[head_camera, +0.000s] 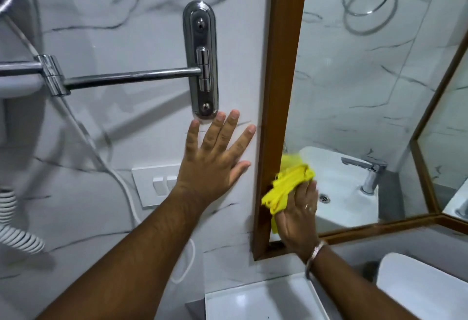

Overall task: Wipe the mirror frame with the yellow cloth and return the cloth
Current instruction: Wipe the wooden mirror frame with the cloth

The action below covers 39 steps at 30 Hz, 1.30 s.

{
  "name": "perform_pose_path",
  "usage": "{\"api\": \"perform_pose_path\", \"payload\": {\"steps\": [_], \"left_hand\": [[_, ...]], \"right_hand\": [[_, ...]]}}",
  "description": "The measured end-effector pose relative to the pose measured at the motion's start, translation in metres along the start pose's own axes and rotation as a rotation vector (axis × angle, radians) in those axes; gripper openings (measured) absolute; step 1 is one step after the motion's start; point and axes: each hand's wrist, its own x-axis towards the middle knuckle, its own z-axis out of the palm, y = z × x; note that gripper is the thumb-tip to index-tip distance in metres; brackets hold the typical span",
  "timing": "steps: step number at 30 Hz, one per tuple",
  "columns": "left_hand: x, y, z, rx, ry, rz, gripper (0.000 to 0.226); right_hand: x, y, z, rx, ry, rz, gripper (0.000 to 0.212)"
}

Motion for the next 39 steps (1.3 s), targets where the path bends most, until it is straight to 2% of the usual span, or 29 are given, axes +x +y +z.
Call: {"api": "perform_pose_path", "payload": {"steps": [3, 5, 6, 9, 13, 16, 19, 22, 27, 29, 32, 34, 36, 39], "left_hand": [[0.003, 0.001, 0.000, 0.018, 0.002, 0.004, 0.071], [0.003, 0.001, 0.001, 0.024, 0.002, 0.016, 0.072], [0.003, 0.000, 0.001, 0.031, 0.002, 0.018, 0.073], [0.002, 0.001, 0.001, 0.024, 0.001, 0.019, 0.073], [0.003, 0.000, 0.000, 0.010, -0.002, 0.020, 0.072], [0.003, 0.000, -0.001, 0.021, -0.002, 0.030, 0.073], [0.003, 0.000, -0.001, 0.016, -0.004, 0.025, 0.072], [0.002, 0.001, -0.001, 0.018, -0.008, 0.023, 0.073], [0.001, 0.004, -0.005, 0.080, -0.060, 0.021, 0.071], [0.003, 0.007, -0.007, 0.108, -0.041, 0.035, 0.070], [0.008, 0.014, -0.005, 0.082, 0.020, 0.091, 0.068], [0.009, 0.018, -0.002, 0.060, 0.029, 0.108, 0.068], [0.010, 0.018, 0.002, 0.070, 0.019, 0.127, 0.068], [0.009, 0.015, 0.006, 0.060, -0.009, 0.144, 0.068]], "right_hand": [[-0.067, 0.005, 0.035, -0.069, -0.393, 0.022, 0.062], [-0.090, 0.004, 0.042, -0.115, -0.527, 0.020, 0.060], [-0.091, 0.002, 0.041, -0.129, -0.542, 0.020, 0.060], [-0.061, -0.004, 0.024, -0.045, -0.379, 0.010, 0.062], [0.049, -0.015, -0.037, 0.101, 0.148, -0.050, 0.066], [0.126, -0.022, -0.082, 0.107, 0.408, -0.075, 0.066], [0.147, -0.024, -0.092, 0.119, 0.490, -0.069, 0.063], [0.108, -0.022, -0.060, 0.118, 0.413, -0.014, 0.067], [-0.036, -0.016, 0.026, 0.274, 0.031, 0.181, 0.056], [-0.065, -0.020, 0.048, 0.451, 0.005, 0.315, 0.058], [-0.063, -0.046, 0.059, 0.714, 0.120, 0.704, 0.081], [-0.052, -0.058, 0.061, 0.858, 0.203, 0.979, 0.081], [-0.040, -0.049, 0.062, 0.928, 0.279, 1.138, 0.078], [-0.020, -0.008, 0.062, 0.966, 0.488, 1.398, 0.069]]}}
